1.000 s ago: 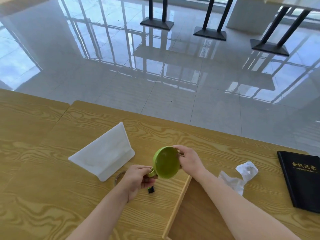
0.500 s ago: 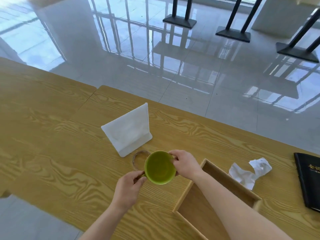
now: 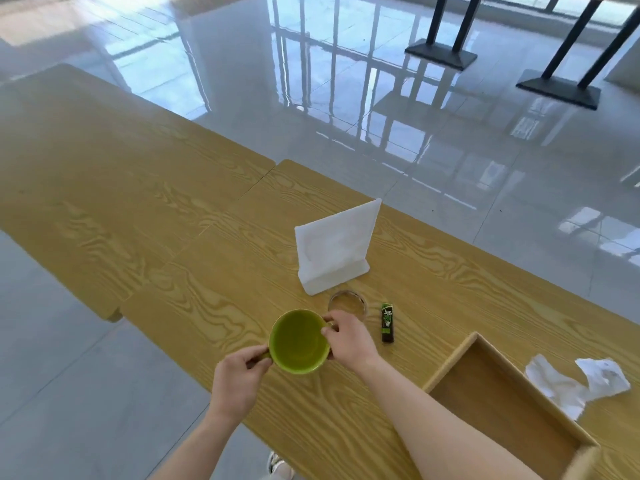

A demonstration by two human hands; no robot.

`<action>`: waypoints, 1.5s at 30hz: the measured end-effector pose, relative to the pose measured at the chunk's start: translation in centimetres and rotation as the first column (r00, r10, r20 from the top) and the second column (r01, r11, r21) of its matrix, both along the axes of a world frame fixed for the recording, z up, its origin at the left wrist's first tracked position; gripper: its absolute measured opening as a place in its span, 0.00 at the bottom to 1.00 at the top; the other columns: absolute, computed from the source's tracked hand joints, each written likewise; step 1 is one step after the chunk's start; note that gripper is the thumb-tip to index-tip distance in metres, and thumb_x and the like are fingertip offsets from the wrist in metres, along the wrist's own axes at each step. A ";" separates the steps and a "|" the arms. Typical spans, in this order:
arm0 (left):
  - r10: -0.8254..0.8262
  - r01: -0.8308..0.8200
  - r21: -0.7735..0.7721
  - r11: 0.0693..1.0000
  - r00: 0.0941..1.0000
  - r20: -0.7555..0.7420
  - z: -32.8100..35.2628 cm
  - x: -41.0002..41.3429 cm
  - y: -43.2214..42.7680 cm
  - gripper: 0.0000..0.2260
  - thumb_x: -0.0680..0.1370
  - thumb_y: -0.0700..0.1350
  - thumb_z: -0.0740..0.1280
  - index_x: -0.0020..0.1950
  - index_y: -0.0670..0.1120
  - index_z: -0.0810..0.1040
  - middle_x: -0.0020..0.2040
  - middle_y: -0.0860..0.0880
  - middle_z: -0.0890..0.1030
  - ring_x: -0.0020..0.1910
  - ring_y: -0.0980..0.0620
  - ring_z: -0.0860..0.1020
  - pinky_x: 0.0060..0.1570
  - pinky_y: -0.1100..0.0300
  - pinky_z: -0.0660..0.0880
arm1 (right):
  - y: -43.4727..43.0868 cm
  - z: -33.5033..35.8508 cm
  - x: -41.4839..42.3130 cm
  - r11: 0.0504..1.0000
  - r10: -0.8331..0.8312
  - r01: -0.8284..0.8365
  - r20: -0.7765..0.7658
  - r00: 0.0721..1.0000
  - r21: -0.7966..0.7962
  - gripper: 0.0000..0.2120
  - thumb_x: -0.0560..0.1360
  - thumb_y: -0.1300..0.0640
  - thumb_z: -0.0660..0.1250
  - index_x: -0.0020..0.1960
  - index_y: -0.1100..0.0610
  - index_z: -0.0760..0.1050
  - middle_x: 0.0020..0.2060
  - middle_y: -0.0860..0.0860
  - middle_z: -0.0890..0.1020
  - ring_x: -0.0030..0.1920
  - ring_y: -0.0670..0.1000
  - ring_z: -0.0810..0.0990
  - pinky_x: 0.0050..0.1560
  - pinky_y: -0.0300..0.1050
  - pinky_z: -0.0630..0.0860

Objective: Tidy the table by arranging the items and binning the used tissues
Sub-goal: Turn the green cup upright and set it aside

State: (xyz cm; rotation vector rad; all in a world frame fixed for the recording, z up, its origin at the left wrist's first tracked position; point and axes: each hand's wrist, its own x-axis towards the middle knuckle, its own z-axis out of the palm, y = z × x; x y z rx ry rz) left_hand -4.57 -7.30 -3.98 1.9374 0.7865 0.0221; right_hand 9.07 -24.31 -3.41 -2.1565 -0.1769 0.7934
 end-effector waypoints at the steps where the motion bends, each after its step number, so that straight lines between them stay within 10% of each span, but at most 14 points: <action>1: 0.019 -0.019 -0.002 1.000 1.000 -0.004 -0.2 -0.2 0.5 0.10 0.73 0.37 0.73 0.52 0.49 0.85 0.43 0.59 0.85 0.46 0.61 0.81 0.48 0.64 0.75 | 0.7 -0.2 -0.3 1.000 -0.011 0.011 -0.006 1.000 0.008 0.14 0.80 0.56 0.62 0.65 0.53 0.74 0.56 0.52 0.81 0.52 0.53 0.81 0.52 0.57 0.81; 16: 0.142 -0.127 -0.234 0.964 0.989 0.049 -2.8 1.6 8.6 0.09 0.74 0.36 0.72 0.48 0.49 0.85 0.42 0.51 0.86 0.43 0.52 0.85 0.51 0.49 0.81 | 7.2 -1.9 0.1 0.975 -0.164 0.179 -0.112 0.980 0.132 0.17 0.81 0.59 0.60 0.69 0.54 0.74 0.62 0.50 0.80 0.62 0.50 0.78 0.65 0.55 0.75; 23: 0.337 -0.294 -0.319 0.901 0.938 0.085 -3.6 1.8 11.4 0.08 0.73 0.33 0.73 0.48 0.45 0.85 0.42 0.48 0.87 0.44 0.48 0.85 0.51 0.49 0.80 | 8.7 -3.1 -1.3 0.931 0.345 -0.264 0.366 0.864 -0.253 0.32 0.73 0.56 0.69 0.75 0.54 0.65 0.71 0.49 0.71 0.73 0.52 0.65 0.73 0.46 0.63; 29: 0.498 -0.425 -0.373 0.825 0.859 0.123 -3.8 1.2 13.7 0.08 0.74 0.32 0.71 0.50 0.41 0.84 0.43 0.45 0.86 0.44 0.46 0.85 0.49 0.53 0.81 | 12.0 -3.7 -2.0 0.767 0.566 -0.348 0.312 0.763 -0.539 0.46 0.69 0.30 0.65 0.79 0.46 0.51 0.79 0.49 0.53 0.77 0.57 0.50 0.75 0.58 0.54; 45: 0.649 -0.564 -0.363 0.742 0.740 0.176 -3.2 2.2 21.5 0.08 0.74 0.33 0.72 0.44 0.46 0.84 0.43 0.45 0.86 0.41 0.48 0.85 0.41 0.63 0.81 | 13.2 -3.4 -2.2 0.733 0.564 -0.327 0.264 0.782 -0.596 0.46 0.68 0.32 0.69 0.78 0.46 0.53 0.78 0.51 0.53 0.76 0.59 0.51 0.75 0.57 0.58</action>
